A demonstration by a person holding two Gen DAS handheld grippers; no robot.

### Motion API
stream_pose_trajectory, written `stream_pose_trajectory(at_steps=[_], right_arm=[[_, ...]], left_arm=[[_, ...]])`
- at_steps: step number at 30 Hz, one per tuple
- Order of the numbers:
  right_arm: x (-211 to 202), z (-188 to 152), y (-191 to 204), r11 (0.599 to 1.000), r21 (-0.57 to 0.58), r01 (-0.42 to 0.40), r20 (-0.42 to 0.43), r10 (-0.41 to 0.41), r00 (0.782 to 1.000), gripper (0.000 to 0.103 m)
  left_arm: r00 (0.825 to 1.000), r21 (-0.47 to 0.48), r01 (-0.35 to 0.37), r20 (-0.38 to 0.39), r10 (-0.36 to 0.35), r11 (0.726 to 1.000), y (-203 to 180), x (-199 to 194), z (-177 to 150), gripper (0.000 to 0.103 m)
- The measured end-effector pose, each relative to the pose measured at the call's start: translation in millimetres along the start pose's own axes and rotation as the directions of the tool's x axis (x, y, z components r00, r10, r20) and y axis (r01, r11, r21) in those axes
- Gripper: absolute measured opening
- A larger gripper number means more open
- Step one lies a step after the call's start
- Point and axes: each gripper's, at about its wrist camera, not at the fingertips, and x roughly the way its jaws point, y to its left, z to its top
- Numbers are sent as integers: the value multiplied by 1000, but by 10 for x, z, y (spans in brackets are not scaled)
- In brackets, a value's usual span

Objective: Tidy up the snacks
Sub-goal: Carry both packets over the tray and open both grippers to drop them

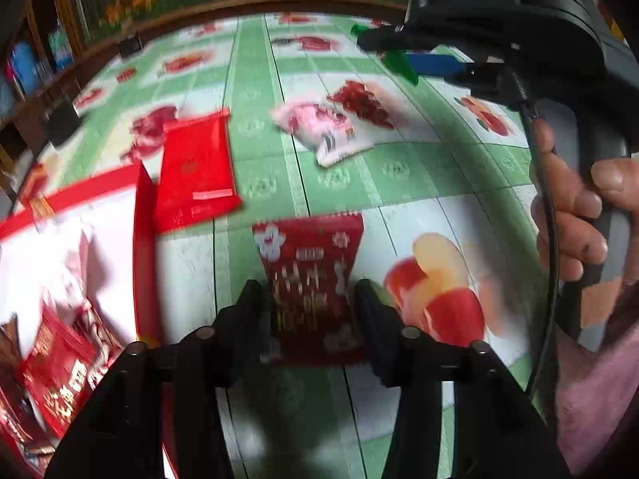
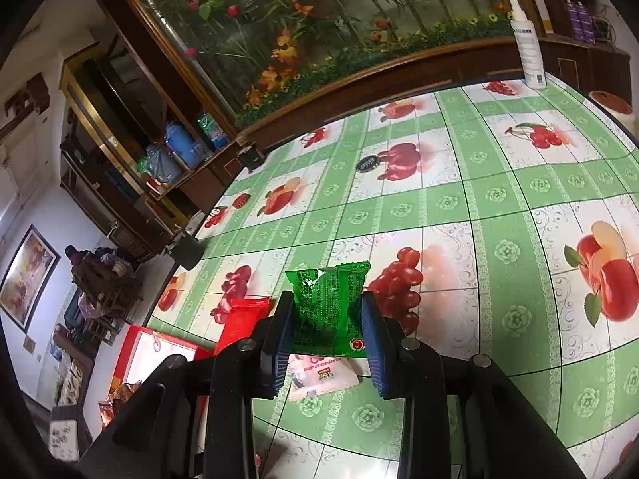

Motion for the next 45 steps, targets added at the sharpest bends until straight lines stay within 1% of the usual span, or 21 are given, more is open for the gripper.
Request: stream_pose_trajectory(at_steps=[2, 4, 6, 10, 14, 21, 24, 25, 33, 36, 40, 43, 45], right_arm=[[9, -12, -2, 1000, 2, 2, -4, -2, 1000, 33], [7, -15, 0, 1000, 2, 8, 1, -8, 1000, 33], [2, -11, 3, 1000, 1, 8, 4, -8, 1000, 33], [9, -16, 12, 1000, -1, 12, 3, -12, 1000, 33], [-3, -14, 23, 1000, -2, 3, 11, -3, 1000, 33], [-103, -37, 153, 998, -46, -37, 66, 40, 997, 33], [-138, -64, 242, 995, -79, -57, 86, 64, 994, 33], [-131, -72, 272, 994, -91, -57, 89, 65, 994, 33], [-88, -173, 444, 986, -161, -38, 92, 53, 994, 33], [-96, -232, 548, 979, -195, -51, 95, 70, 993, 33], [-72, -381, 804, 962, -258, -91, 78, 115, 990, 33], [-19, -528, 1051, 942, -303, -143, 34, 161, 986, 33], [49, -695, 1296, 920, -353, -170, -10, 178, 984, 33]], left_arm=[[1000, 6, 1, 20, -2, 1000, -18, 11, 1, 47], [999, 18, -14, 35, 14, 1000, -40, 6, -13, 35], [998, 47, -36, 52, 34, 998, -75, -15, -34, 32], [995, 33, -41, 92, 38, 999, -46, -117, -44, 31], [989, 35, -63, 134, 58, 997, -30, -304, -36, 31], [974, -1, -84, 212, 83, 996, 130, -678, -45, 32], [967, -30, -104, 231, 108, 994, 264, -794, -77, 32], [964, -46, -112, 239, 119, 993, 303, -825, -91, 32], [952, -123, -123, 264, 152, 985, 595, -995, -203, 32], [949, -145, -124, 270, 160, 982, 702, -1040, -239, 32], [944, -181, -132, 278, 179, 975, 862, -1107, -295, 32], [939, -222, -134, 283, 195, 966, 1023, -1146, -334, 32], [933, -245, -149, 287, 218, 958, 1125, -1167, -361, 32]])
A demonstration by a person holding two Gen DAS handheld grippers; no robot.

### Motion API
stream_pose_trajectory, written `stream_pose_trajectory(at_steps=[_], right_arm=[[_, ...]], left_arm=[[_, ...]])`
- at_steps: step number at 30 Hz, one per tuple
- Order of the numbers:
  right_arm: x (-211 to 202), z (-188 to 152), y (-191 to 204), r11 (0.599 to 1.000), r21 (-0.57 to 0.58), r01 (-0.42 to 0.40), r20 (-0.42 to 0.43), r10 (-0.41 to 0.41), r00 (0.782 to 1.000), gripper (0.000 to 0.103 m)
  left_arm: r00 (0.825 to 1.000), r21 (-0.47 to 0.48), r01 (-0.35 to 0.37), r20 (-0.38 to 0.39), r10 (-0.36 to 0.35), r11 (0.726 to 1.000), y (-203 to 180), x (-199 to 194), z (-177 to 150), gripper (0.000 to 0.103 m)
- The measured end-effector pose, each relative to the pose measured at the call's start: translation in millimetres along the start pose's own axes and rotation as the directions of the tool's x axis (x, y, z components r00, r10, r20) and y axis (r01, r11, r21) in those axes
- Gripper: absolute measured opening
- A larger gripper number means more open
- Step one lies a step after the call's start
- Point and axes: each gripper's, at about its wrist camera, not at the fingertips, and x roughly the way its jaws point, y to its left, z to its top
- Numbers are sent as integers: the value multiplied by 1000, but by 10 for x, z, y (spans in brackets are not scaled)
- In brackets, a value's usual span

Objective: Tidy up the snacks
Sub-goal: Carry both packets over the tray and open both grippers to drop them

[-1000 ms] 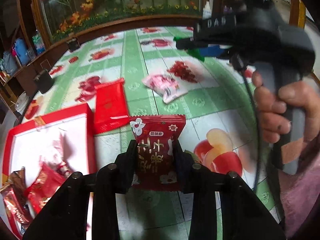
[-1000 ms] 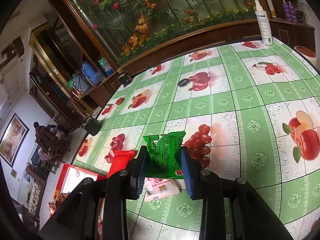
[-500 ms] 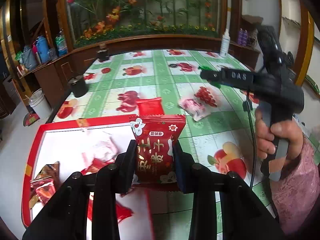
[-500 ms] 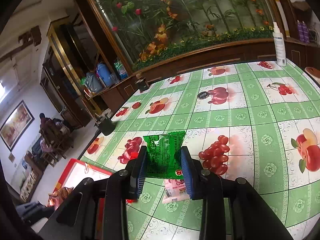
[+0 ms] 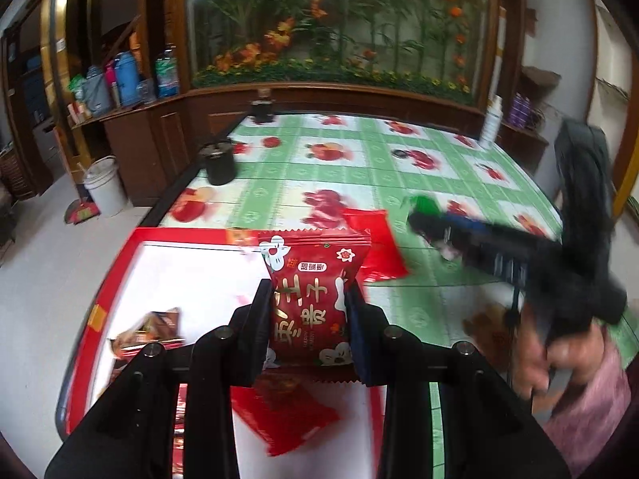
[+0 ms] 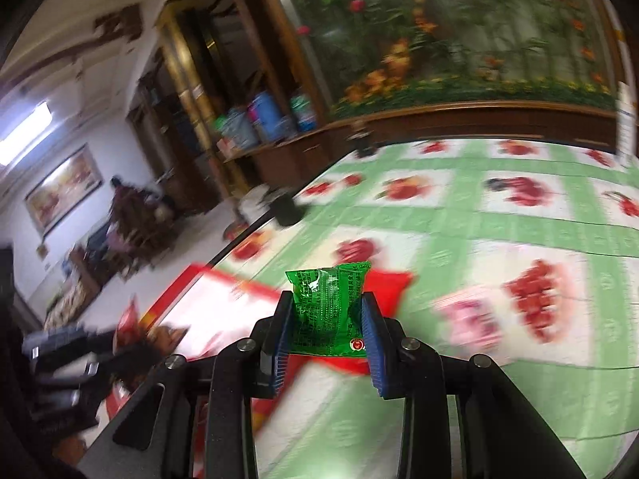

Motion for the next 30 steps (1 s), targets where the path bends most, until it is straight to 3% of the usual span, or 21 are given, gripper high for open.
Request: stream_pose_trajectory(at_steps=[7, 11, 20, 22, 26, 30], right_arm=[[356, -202, 703, 991, -85, -106, -124, 95, 988, 33], [520, -254, 899, 984, -69, -162, -175, 148, 973, 33], [746, -463, 1174, 973, -152, -176, -275, 129, 953, 38], [753, -473, 1164, 973, -152, -174, -280, 126, 952, 39], [745, -465, 1112, 975, -145, -171, -299, 121, 947, 47], [635, -358, 992, 975, -121, -186, -274, 148, 950, 48]], left_arm=[[995, -74, -96, -17, 95, 993, 406, 75, -32, 32], [988, -108, -154, -36, 151, 982, 624, 132, -60, 32], [972, -153, -230, -83, 219, 961, 822, 253, -155, 34], [967, -158, -249, -91, 237, 955, 837, 264, -154, 37], [961, -189, -272, -105, 256, 943, 906, 269, -162, 66], [960, -196, -278, -94, 264, 940, 916, 242, -143, 66]])
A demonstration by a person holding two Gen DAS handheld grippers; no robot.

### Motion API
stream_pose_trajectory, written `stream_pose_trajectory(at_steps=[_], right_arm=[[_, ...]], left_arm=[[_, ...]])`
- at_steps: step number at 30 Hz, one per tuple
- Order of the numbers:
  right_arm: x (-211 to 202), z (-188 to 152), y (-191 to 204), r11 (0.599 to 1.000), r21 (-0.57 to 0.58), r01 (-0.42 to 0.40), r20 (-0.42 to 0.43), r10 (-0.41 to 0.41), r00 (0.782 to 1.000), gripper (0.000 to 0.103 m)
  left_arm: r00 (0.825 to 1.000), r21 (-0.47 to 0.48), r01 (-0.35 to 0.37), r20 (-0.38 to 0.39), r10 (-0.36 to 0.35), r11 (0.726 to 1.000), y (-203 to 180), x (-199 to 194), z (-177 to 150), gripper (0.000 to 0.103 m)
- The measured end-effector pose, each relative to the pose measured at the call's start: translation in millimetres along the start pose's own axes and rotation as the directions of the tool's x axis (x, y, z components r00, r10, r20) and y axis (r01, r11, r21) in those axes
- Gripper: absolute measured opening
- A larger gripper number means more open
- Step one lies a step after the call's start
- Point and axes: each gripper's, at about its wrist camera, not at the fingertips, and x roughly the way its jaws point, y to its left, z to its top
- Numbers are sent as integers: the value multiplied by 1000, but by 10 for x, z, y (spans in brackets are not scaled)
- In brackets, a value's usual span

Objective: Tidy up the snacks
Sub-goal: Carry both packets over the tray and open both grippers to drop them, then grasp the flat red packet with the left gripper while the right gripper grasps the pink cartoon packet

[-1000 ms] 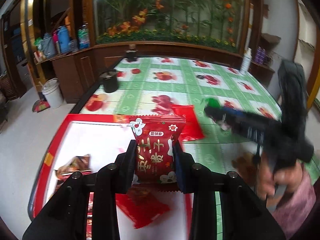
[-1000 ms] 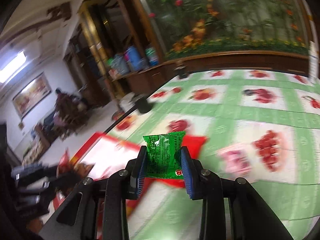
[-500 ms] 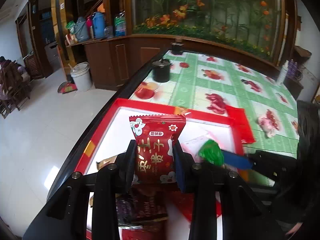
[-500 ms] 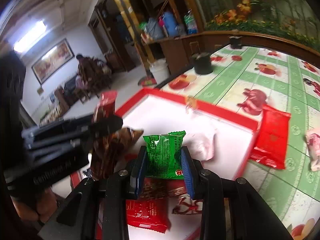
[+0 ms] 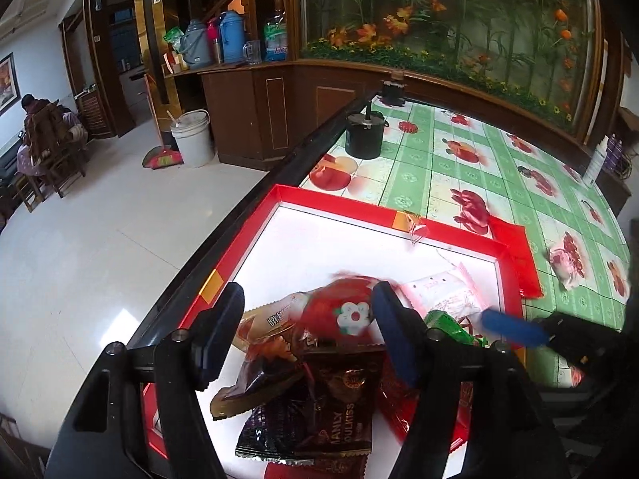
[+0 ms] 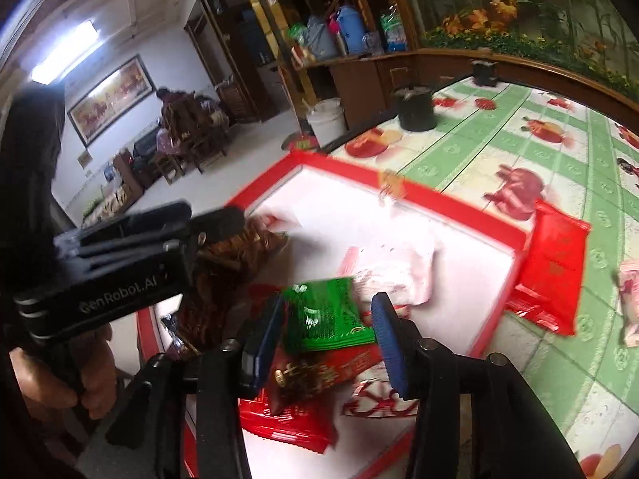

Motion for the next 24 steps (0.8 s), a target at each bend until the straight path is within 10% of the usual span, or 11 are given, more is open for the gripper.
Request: stream_pose_trajectory(at_steps=[10, 24], right_arm=[[-927, 143, -1244, 945, 320, 66, 211, -138, 968, 60], [-1580, -249, -2565, 791, 583, 185, 161, -336, 928, 60]], left_arm=[[999, 90, 21, 31, -24, 996, -341, -181, 104, 75], [994, 431, 87, 21, -106, 898, -1702, -166, 272, 80]])
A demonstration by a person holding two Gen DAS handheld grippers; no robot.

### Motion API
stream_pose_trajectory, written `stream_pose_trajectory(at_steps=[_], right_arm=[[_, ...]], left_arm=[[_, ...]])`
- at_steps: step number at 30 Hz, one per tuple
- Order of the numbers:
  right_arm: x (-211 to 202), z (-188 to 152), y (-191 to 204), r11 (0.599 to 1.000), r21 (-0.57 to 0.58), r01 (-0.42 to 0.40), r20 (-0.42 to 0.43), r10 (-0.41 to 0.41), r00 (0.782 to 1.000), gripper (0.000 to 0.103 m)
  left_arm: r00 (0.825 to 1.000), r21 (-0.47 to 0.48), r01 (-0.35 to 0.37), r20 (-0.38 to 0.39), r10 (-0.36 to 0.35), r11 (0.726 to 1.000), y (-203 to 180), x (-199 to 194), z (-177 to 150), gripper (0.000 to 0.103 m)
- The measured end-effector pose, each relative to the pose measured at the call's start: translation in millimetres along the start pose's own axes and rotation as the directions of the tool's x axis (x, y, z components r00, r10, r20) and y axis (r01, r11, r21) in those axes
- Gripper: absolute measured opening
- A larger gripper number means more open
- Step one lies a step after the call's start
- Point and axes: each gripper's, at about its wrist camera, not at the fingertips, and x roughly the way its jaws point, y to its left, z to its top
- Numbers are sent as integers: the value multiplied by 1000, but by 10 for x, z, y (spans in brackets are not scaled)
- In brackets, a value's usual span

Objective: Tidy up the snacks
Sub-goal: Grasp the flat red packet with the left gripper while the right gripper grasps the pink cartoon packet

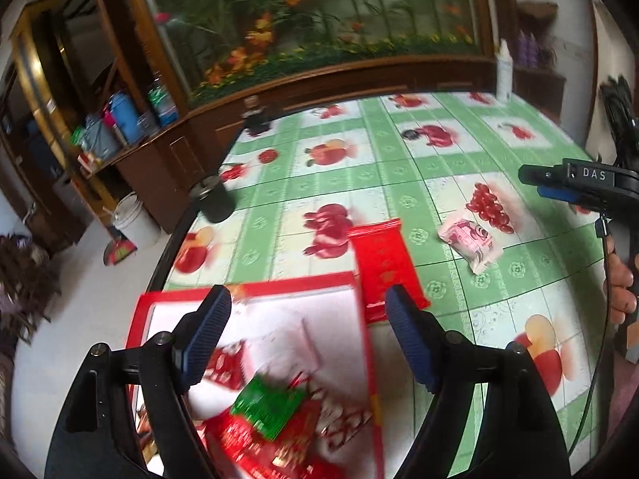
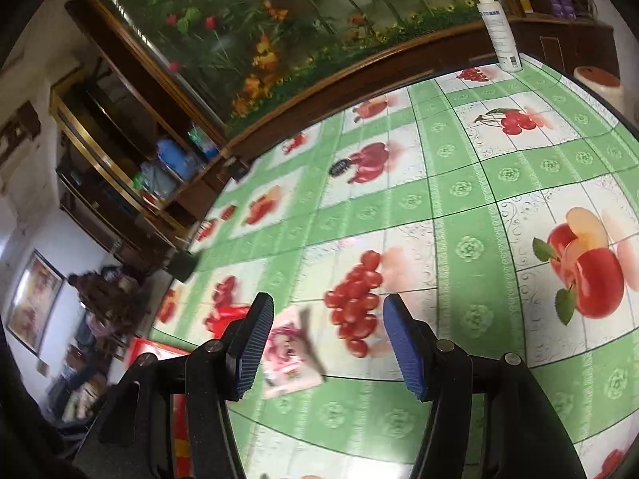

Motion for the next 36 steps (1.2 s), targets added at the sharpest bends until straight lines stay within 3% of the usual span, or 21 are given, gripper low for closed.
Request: stream_pose_trajectory(at_steps=[3, 6, 11, 18, 19, 21, 25, 29, 32, 36], right_arm=[[108, -26, 7, 999, -18, 39, -18, -40, 999, 60], [216, -81, 75, 999, -31, 45, -43, -46, 998, 60], [370, -240, 481, 985, -171, 22, -70, -35, 997, 60], [663, -481, 788, 941, -317, 116, -87, -151, 985, 58], [740, -503, 766, 937, -320, 142, -115, -187, 976, 55], [748, -528, 762, 919, -344, 190, -93, -235, 968, 38], [706, -455, 636, 926, -302, 228, -97, -268, 959, 37], [559, -246, 250, 947, -116, 300, -91, -311, 946, 37], [470, -177, 71, 943, -38, 330, -92, -333, 939, 37], [436, -187, 105, 948, -42, 314, -91, -317, 944, 37]], left_arm=[[999, 16, 29, -46, -29, 999, -82, 131, 67, 80], [998, -3, 0, -69, 0, 1000, -30, 249, 126, 80], [994, -19, -17, -111, 15, 1000, 77, 444, 283, 80], [988, -20, 6, -154, -9, 1000, -60, 652, 468, 80], [987, -18, 6, -162, -8, 1000, -89, 695, 482, 80], [982, -15, 6, -189, -9, 1000, -155, 798, 494, 80], [972, 10, -5, -236, 7, 1000, -295, 989, 487, 80], [964, 27, 3, -266, 4, 1000, -426, 1130, 467, 80], [955, 28, 2, -297, 6, 1000, -495, 1251, 440, 80], [946, -22, 71, -316, -74, 997, -550, 1307, 411, 80]])
